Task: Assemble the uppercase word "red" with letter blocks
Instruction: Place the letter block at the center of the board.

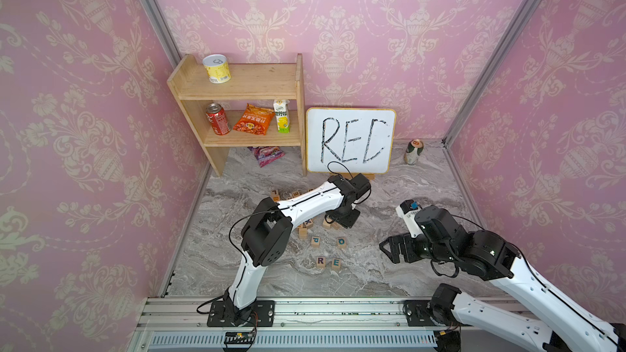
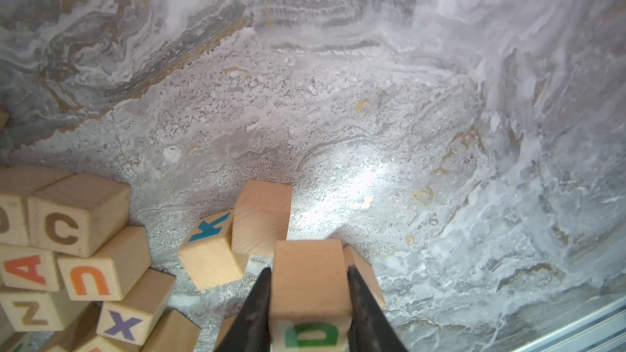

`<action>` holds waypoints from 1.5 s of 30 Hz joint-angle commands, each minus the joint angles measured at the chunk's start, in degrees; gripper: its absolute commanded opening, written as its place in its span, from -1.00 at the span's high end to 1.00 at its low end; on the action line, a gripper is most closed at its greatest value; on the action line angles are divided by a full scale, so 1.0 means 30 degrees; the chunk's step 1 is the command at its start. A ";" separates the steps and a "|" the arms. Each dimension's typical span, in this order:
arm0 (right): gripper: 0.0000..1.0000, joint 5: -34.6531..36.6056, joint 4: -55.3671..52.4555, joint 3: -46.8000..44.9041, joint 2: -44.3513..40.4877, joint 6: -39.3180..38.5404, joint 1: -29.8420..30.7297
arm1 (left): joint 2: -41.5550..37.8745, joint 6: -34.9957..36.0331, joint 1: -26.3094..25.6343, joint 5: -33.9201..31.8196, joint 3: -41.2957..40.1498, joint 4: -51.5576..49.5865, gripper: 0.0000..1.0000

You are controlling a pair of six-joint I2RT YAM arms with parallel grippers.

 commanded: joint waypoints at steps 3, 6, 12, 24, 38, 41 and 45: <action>-1.00 -0.0332 -0.0514 -0.0157 -0.0472 0.0407 -0.0134 | -0.0283 0.4667 -0.0576 0.0092 0.0450 -0.1098 0.57; -1.00 -0.0378 -0.0657 -0.0182 -0.0645 0.0565 -0.0136 | -0.0709 0.5568 -0.0895 -0.0358 -0.0131 -0.0509 0.57; -1.00 -0.0439 -0.1080 -0.0412 -0.1551 0.1419 -0.0137 | -0.1782 0.6545 -0.1609 -0.0362 -0.1493 0.1107 0.59; -1.00 -0.0542 -0.2424 -0.0799 -0.3485 0.2617 -0.0108 | -0.3081 0.6689 -0.3854 -0.0271 -0.3747 0.3192 0.65; -1.00 -0.0729 -0.3567 -0.1171 -0.5095 0.3526 -0.0090 | -0.3339 0.5953 -0.6108 -0.0520 -0.5232 0.4006 0.63; -1.00 -0.0888 -0.3696 -0.1323 -0.5415 0.3707 -0.0092 | -0.3181 0.5722 -0.6513 -0.0614 -0.5408 0.4235 0.59; -1.00 -0.1050 -0.3902 -0.1464 -0.5703 0.3837 -0.0086 | -0.2803 0.5629 -0.6828 -0.0795 -0.5507 0.4434 0.58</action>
